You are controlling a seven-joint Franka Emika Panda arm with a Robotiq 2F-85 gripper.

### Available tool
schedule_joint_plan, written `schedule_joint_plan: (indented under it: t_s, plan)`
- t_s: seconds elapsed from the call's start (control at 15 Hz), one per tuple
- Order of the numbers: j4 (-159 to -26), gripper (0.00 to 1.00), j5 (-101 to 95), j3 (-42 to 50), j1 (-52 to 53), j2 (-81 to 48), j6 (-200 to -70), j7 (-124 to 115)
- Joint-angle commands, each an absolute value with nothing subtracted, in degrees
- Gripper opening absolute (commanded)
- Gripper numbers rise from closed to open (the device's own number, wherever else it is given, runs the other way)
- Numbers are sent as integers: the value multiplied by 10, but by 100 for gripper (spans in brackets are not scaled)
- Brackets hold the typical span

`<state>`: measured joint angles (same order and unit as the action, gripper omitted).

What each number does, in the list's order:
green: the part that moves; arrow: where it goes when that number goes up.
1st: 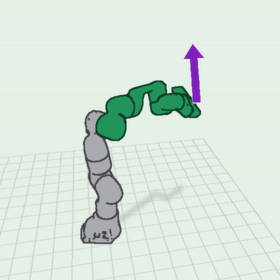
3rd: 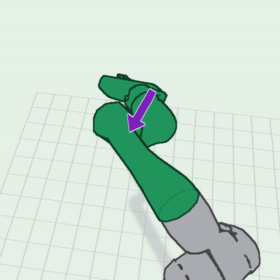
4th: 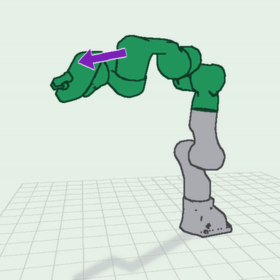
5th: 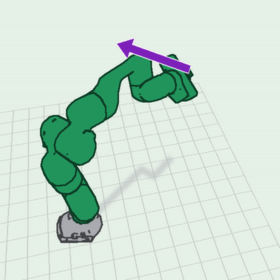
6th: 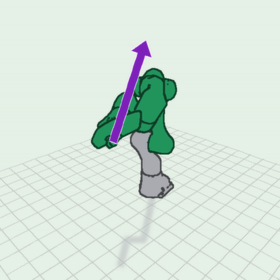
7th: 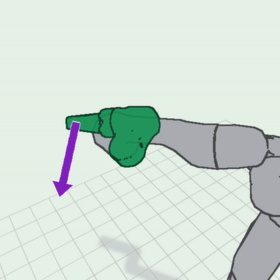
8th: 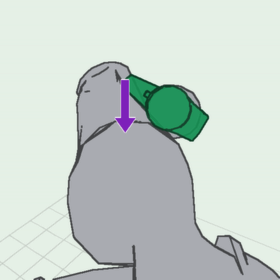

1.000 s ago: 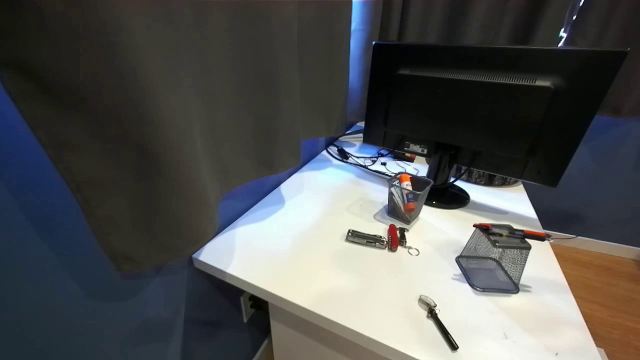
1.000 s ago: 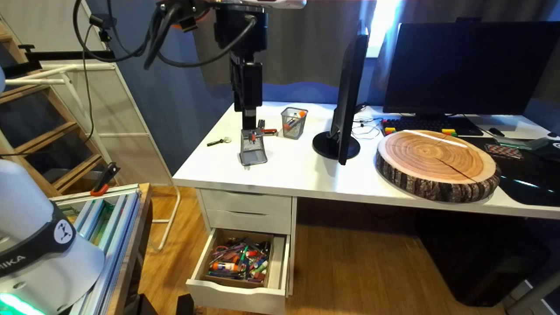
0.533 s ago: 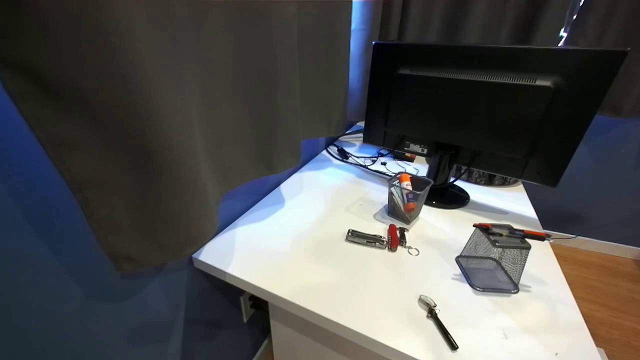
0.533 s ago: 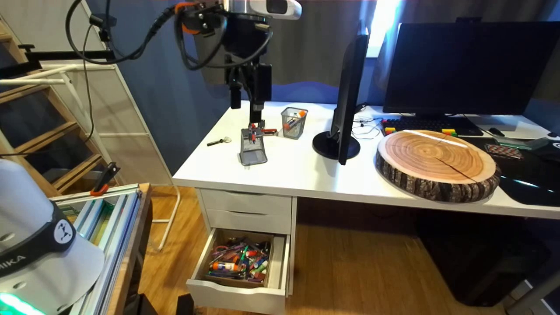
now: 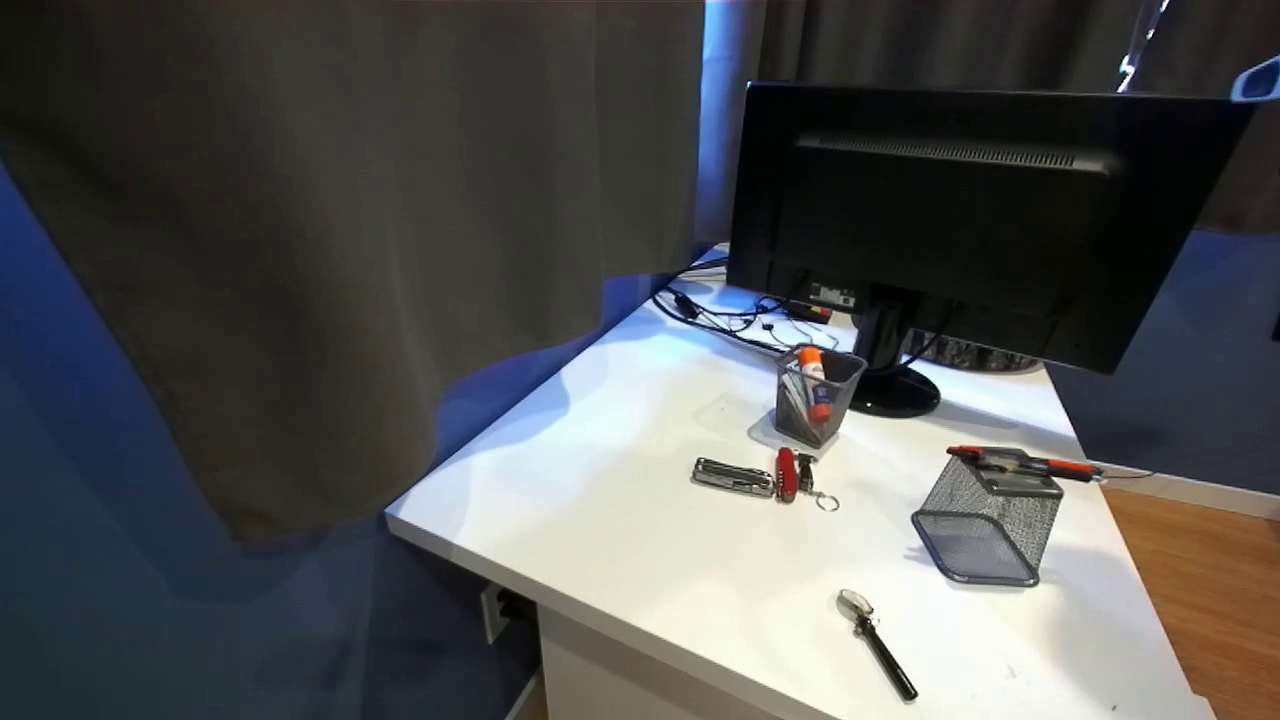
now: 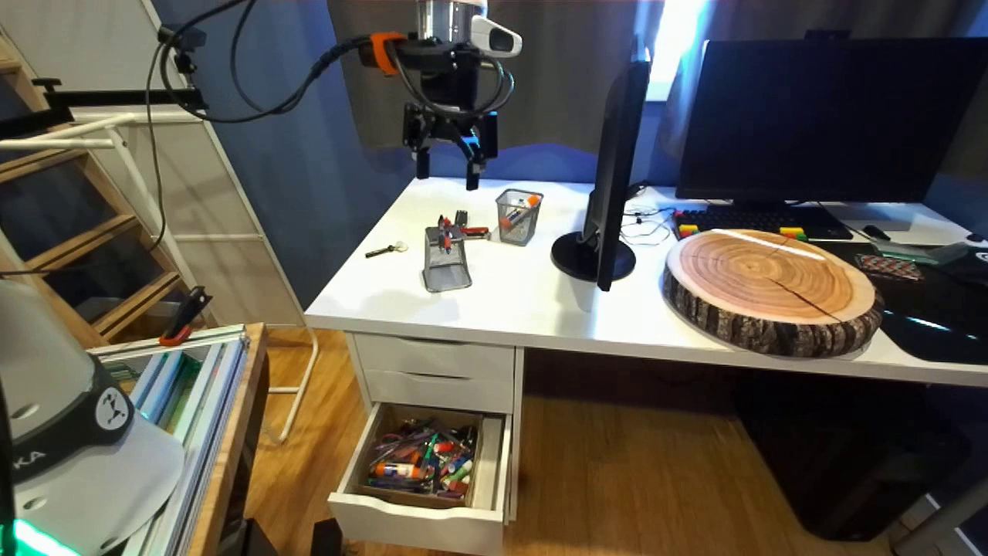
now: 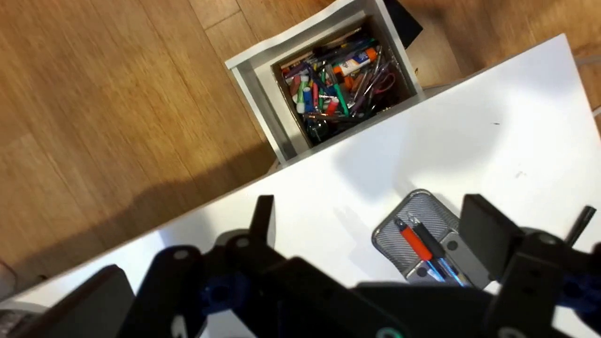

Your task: Remove the pens from the top of the pen holder, then set the pen holder upright

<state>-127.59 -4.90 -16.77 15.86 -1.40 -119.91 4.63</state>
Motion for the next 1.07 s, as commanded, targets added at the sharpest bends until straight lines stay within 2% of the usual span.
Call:
schedule_joint_plan:
  t_s: [0.0,0.47,0.87,1.0]
  plan:
    - [-1210,100,-97,-180,177,-95,-1208,100]
    - [-1209,100,-148,-192,186,-147,-1315,237]
    - [-1212,100,-130,-189,187,-141,-1292,203]
    - [-1220,100,-68,-209,172,-150,-1354,261]
